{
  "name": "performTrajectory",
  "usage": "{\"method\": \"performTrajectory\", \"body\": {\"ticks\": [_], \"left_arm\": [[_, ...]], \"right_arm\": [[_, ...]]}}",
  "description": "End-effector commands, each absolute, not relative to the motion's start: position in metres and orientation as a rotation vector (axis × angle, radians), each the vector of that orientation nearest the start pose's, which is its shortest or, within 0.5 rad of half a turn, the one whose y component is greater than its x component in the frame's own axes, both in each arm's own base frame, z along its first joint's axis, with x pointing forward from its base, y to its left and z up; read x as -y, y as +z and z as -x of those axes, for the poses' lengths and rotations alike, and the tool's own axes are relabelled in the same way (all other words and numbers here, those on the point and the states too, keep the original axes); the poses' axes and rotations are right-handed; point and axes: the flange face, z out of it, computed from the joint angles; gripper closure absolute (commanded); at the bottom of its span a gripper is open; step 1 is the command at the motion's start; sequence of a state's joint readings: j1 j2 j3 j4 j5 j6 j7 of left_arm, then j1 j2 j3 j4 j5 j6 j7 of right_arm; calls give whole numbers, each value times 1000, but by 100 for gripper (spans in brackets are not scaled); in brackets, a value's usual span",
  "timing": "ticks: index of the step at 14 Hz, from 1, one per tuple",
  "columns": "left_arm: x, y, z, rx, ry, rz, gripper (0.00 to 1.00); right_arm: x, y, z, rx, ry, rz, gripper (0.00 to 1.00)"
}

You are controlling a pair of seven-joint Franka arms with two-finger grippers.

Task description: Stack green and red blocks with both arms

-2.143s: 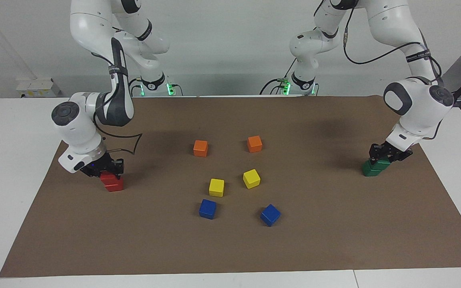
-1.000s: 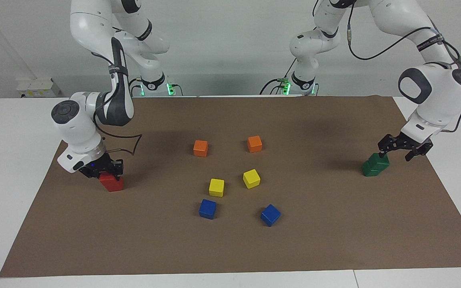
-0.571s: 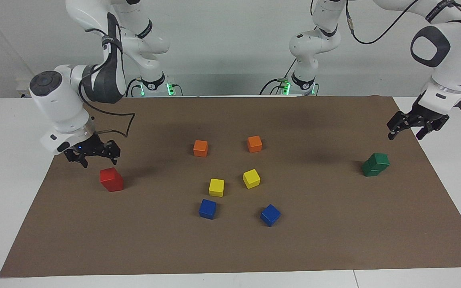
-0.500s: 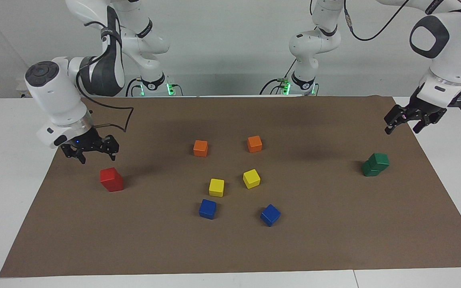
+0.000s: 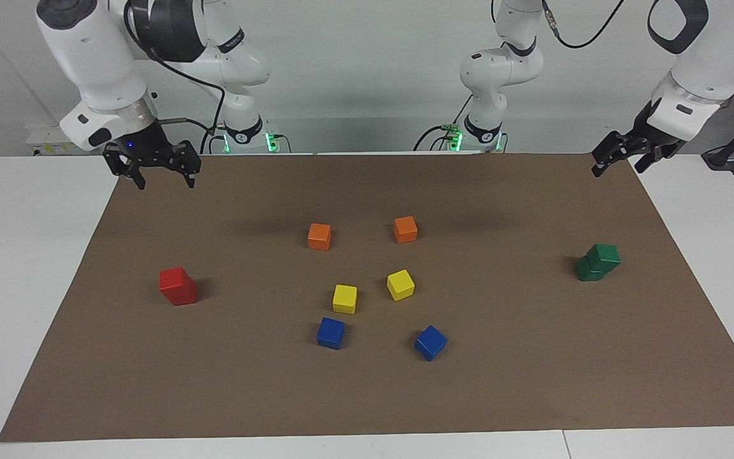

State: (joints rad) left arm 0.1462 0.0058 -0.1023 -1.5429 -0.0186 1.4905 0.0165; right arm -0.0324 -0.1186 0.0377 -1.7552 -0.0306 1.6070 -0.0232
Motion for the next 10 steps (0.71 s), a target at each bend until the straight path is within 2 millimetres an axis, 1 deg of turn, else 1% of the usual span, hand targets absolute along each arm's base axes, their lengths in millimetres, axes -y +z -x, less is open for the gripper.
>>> {"method": "performTrajectory", "body": {"ticks": [1, 2, 4, 6, 7, 8, 10], "left_arm": [[-10, 631, -540, 36, 92, 3145, 0], [-5, 627, -534, 22, 101, 3143, 0], [-4, 622, -531, 20, 61, 3142, 0], [-3, 625, -532, 17, 44, 3141, 0], [6, 627, -535, -16, 22, 3140, 0], [4, 629, -537, -12, -9, 3139, 0], [3, 629, -538, -12, -7, 3139, 0]], "right_arm": [[0, 620, -510, 8, 100, 3170, 0], [-4, 627, -511, 8, 90, 3171, 0], [-8, 631, -514, 10, 80, 3172, 0], [-6, 630, -523, 8, 97, 3170, 0], [-6, 630, -525, 5, 104, 3169, 0], [-6, 630, -525, 5, 104, 3169, 0], [-5, 631, -525, 5, 99, 3171, 0]]}}
